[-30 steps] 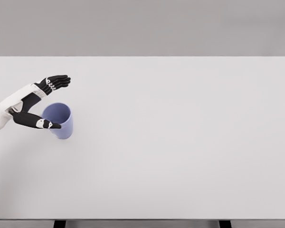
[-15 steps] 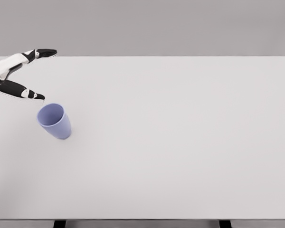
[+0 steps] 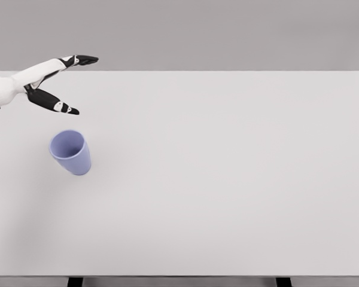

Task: Flip the cup with left arm and place it on the table

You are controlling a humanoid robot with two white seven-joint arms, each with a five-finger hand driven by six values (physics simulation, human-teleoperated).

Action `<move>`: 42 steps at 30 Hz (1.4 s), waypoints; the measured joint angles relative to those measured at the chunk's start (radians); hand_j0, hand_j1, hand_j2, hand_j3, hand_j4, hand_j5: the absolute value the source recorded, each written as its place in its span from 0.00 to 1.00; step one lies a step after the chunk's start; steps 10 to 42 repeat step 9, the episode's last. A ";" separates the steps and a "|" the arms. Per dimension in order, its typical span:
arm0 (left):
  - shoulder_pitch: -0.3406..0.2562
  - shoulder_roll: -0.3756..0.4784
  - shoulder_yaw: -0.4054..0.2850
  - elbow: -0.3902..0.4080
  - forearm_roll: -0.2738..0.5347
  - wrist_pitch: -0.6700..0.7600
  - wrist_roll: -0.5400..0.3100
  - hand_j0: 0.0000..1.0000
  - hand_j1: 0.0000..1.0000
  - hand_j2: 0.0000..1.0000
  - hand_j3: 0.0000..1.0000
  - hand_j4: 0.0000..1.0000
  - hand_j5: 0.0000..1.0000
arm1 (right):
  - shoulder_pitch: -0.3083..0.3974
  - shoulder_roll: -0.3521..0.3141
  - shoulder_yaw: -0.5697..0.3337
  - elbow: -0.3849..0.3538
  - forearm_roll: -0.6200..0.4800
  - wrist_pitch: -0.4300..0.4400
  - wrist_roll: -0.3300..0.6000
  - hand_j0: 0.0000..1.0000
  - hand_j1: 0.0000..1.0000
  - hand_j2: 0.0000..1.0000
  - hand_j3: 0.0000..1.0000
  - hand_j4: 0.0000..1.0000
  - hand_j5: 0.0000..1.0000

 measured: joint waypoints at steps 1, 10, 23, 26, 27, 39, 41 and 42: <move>-0.003 -0.014 -0.003 0.004 -0.015 0.000 0.000 1.00 1.00 1.00 1.00 1.00 1.00 | 0.000 0.000 0.000 0.000 0.000 0.000 0.000 1.00 1.00 1.00 1.00 1.00 1.00; -0.015 -0.059 -0.018 0.020 -0.060 0.000 0.000 1.00 1.00 1.00 1.00 1.00 1.00 | 0.000 0.000 0.000 0.000 0.000 0.000 0.000 1.00 1.00 1.00 1.00 1.00 1.00; -0.015 -0.059 -0.018 0.020 -0.060 0.000 0.000 1.00 1.00 1.00 1.00 1.00 1.00 | 0.000 0.000 0.000 0.000 0.000 0.000 0.000 1.00 1.00 1.00 1.00 1.00 1.00; -0.015 -0.059 -0.018 0.020 -0.060 0.000 0.000 1.00 1.00 1.00 1.00 1.00 1.00 | 0.000 0.000 0.000 0.000 0.000 0.000 0.000 1.00 1.00 1.00 1.00 1.00 1.00; -0.015 -0.059 -0.018 0.020 -0.060 0.000 0.000 1.00 1.00 1.00 1.00 1.00 1.00 | 0.000 0.000 0.000 0.000 0.000 0.000 0.000 1.00 1.00 1.00 1.00 1.00 1.00; -0.015 -0.059 -0.018 0.020 -0.060 0.000 0.000 1.00 1.00 1.00 1.00 1.00 1.00 | 0.000 0.000 0.000 0.000 0.000 0.000 0.000 1.00 1.00 1.00 1.00 1.00 1.00; -0.015 -0.059 -0.018 0.020 -0.060 0.000 0.000 1.00 1.00 1.00 1.00 1.00 1.00 | 0.000 0.000 0.000 0.000 0.000 0.000 0.000 1.00 1.00 1.00 1.00 1.00 1.00; -0.015 -0.059 -0.018 0.020 -0.060 0.000 0.000 1.00 1.00 1.00 1.00 1.00 1.00 | 0.000 0.000 0.000 0.000 0.000 0.000 0.000 1.00 1.00 1.00 1.00 1.00 1.00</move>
